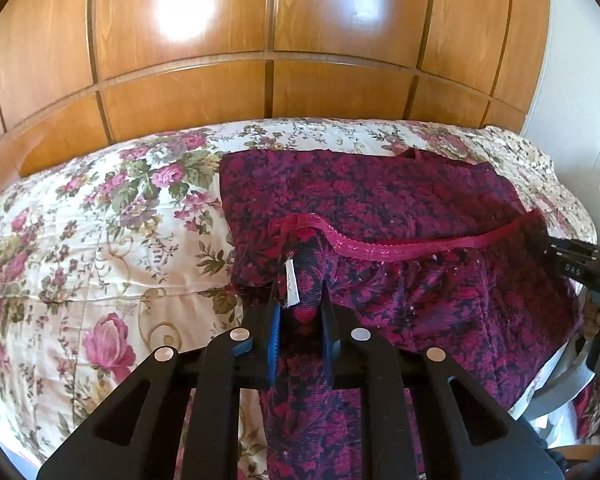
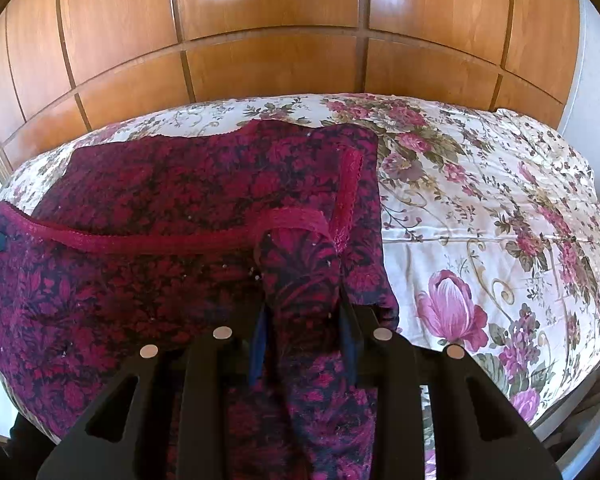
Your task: Fold small clothes
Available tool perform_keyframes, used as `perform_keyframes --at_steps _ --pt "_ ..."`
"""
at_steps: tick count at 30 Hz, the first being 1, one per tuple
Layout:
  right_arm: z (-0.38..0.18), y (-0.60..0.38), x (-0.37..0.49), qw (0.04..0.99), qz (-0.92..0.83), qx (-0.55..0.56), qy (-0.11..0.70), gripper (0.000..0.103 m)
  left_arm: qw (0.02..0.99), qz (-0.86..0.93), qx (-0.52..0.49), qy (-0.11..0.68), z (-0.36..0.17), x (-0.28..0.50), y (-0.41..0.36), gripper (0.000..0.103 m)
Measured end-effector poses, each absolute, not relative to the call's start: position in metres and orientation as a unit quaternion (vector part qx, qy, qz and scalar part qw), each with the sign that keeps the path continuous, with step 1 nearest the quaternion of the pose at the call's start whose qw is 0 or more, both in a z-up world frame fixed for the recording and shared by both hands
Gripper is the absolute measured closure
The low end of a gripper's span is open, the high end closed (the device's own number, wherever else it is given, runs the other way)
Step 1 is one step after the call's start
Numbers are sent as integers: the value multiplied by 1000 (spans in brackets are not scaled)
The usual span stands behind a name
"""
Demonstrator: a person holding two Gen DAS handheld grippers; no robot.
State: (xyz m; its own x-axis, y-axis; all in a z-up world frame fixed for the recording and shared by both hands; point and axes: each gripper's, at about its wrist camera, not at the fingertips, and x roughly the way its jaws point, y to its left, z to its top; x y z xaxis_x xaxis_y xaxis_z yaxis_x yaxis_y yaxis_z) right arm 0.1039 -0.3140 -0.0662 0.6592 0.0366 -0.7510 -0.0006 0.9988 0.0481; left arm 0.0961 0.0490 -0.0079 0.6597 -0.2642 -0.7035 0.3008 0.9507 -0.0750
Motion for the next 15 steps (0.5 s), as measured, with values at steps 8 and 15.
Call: perform_keyframes --at_steps 8,15 --pt "-63 -323 101 910 2 48 411 56 915 -172 -25 365 3 88 73 55" --pt "-60 -326 93 913 1 49 405 54 910 -199 -53 360 4 84 84 55"
